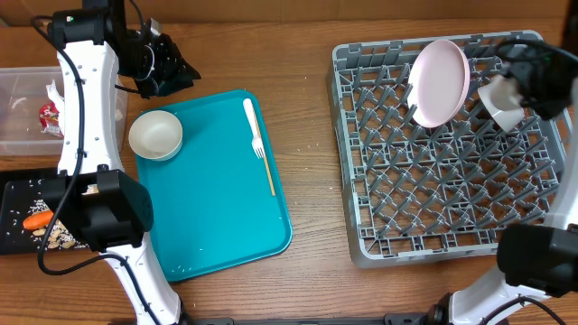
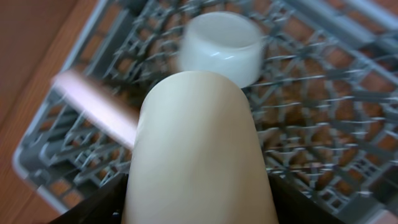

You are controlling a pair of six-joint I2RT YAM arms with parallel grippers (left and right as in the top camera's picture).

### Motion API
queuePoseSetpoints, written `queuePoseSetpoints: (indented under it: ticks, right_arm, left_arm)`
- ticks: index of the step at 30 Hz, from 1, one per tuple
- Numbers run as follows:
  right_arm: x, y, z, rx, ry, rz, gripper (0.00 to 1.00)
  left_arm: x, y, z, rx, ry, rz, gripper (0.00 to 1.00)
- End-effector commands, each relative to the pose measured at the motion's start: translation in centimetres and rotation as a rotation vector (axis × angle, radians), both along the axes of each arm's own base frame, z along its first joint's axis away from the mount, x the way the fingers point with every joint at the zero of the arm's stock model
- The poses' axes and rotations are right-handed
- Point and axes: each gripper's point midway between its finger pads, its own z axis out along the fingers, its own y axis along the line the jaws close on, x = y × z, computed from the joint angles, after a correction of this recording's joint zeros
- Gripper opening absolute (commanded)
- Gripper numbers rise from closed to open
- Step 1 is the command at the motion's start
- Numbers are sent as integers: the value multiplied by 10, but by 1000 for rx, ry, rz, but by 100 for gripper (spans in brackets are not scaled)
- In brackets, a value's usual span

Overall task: Sort waste into correct bins and load items into the dishwasher rack
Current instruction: 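Lower the cup into the rack's right side with the right gripper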

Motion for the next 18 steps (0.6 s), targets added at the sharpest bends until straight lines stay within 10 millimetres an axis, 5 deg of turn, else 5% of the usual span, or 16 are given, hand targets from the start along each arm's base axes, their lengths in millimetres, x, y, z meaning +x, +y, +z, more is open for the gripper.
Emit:
queuePoseSetpoints:
  ticks: [1, 12, 18]
  right_arm:
    - [-15, -29, 10, -45, -9, -71, 39]
    - [-51, -66, -53, -13, 178, -183, 42]
    - [-61, -81, -71, 2, 206, -229, 43]
  left_arm:
    - [-2, -1, 18, 27, -62, -29, 23]
    - [-4, -2, 17, 25, -53, -30, 24]
    - [-4, -2, 17, 25, -52, -30, 25]
